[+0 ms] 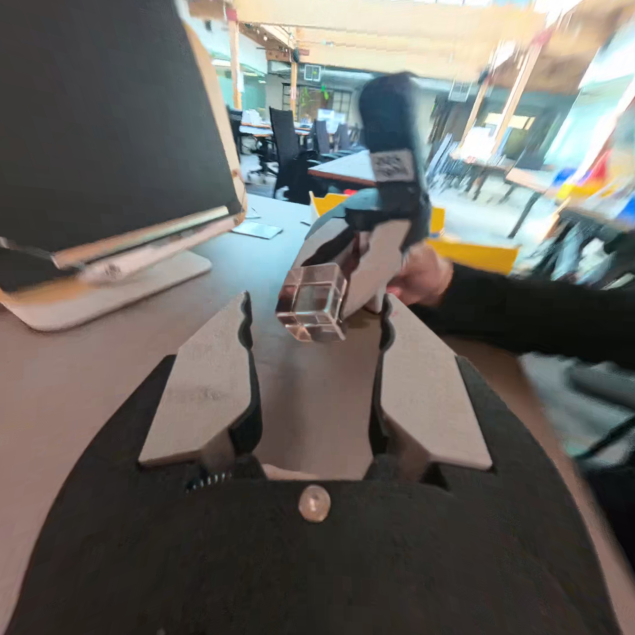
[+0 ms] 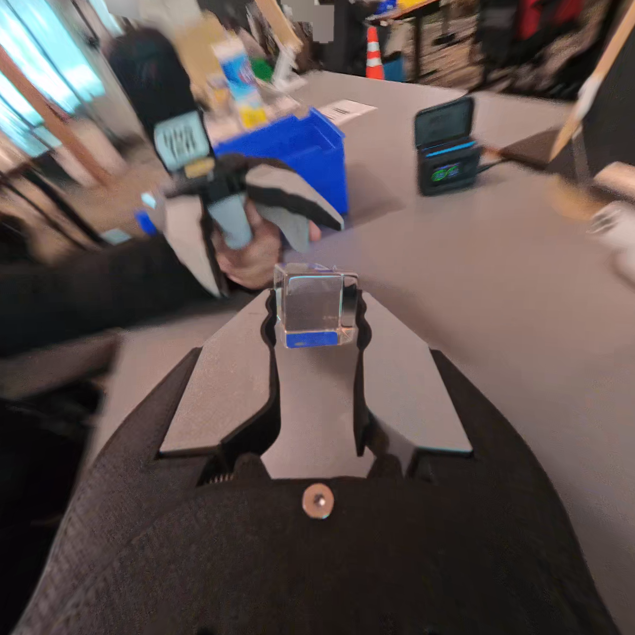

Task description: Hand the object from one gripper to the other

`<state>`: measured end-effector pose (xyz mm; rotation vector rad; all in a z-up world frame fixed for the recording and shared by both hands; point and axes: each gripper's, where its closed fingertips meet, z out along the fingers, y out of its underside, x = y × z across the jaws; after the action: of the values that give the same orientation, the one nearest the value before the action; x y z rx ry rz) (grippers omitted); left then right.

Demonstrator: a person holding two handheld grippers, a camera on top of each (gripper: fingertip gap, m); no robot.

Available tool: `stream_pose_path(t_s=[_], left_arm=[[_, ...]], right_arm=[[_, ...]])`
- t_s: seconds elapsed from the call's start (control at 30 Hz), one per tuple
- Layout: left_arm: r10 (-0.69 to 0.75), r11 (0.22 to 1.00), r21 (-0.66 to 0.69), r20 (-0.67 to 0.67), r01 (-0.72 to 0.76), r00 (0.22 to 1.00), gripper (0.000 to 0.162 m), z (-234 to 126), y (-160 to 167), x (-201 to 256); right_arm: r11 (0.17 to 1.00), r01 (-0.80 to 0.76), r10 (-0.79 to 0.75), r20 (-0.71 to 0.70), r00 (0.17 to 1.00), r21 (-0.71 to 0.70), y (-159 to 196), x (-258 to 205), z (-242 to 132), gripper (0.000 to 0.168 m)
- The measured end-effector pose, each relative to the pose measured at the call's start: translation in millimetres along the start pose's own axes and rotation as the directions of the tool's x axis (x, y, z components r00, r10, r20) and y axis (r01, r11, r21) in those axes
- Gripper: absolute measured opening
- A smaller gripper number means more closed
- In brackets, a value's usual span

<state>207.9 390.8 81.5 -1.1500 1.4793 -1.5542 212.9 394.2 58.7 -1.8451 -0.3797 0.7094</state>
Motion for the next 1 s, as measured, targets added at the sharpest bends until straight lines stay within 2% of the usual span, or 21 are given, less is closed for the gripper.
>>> stream_pose_path(t_s=[0.03,0.1,0.17,0.23,0.3,0.4,0.47,0.5,0.6,0.67,0.73,0.8,0.9,1.0], left_arm=[[-0.134,0.991,0.001,-0.030,0.134,0.991,0.073,-3,-1,-4],[-0.380,0.925,-0.012,-0.081,0.380,0.921,0.070,-6,0,-11],[-0.493,0.870,-0.036,-0.092,0.492,0.865,0.073,-6,6,-15],[-0.495,0.866,-0.086,-0.013,0.492,0.869,0.075,0,22,-21],[-0.482,0.866,-0.147,0.012,0.478,0.876,0.069,7,34,-17],[-0.468,0.873,-0.191,-0.064,0.449,0.881,0.059,14,37,1],[-0.363,0.915,-0.197,-0.016,0.353,0.932,0.052,15,39,-3],[-0.310,0.927,-0.219,0.009,0.304,0.951,0.052,15,42,-5],[-0.084,0.958,-0.260,0.133,0.117,0.987,0.052,14,43,-17],[0.176,0.934,-0.350,0.269,-0.074,0.947,0.052,8,45,-36],[0.491,0.827,-0.465,0.328,-0.314,0.807,0.052,2,41,-49],[0.702,0.688,-0.536,0.321,-0.489,0.636,0.052,-1,32,-53],[0.838,0.540,-0.513,0.255,-0.667,0.483,0.052,4,25,-40],[0.907,0.421,-0.491,0.218,-0.763,0.361,0.052,8,22,-28]], right_arm=[[0.990,0.139,-0.141,-0.077,0.987,-0.034,2,4,-2,0.043],[0.918,0.377,-0.395,-0.186,0.900,-0.122,7,6,-5,0.043],[0.807,0.538,-0.589,-0.257,0.766,-0.243,13,9,-5,0.043],[0.688,0.635,-0.725,-0.297,0.621,-0.352,16,11,-2,0.043],[0.582,0.697,-0.813,-0.308,0.494,-0.419,15,6,5,0.044],[0.445,0.745,-0.893,-0.309,0.328,-0.496,11,-2,14,0.043],[0.392,0.744,-0.914,-0.319,0.250,-0.541,11,2,16,0.043],[0.388,0.743,-0.916,-0.320,0.242,-0.546,12,4,17,0.043],[0.399,0.724,-0.911,-0.331,0.245,-0.563,15,10,20,0.043],[0.456,0.703,-0.887,-0.345,0.307,-0.545,17,14,20,0.041],[0.560,0.669,-0.828,-0.346,0.441,-0.488,20,14,19,0.044],[0.696,0.603,-0.717,-0.331,0.614,-0.390,21,9,15,0.050],[0.890,0.411,-0.453,-0.271,0.849,-0.199,14,3,6,0.067],[0.973,0.229,-0.229,-0.192,0.954,-0.023,-2,0,-5,0.076]])
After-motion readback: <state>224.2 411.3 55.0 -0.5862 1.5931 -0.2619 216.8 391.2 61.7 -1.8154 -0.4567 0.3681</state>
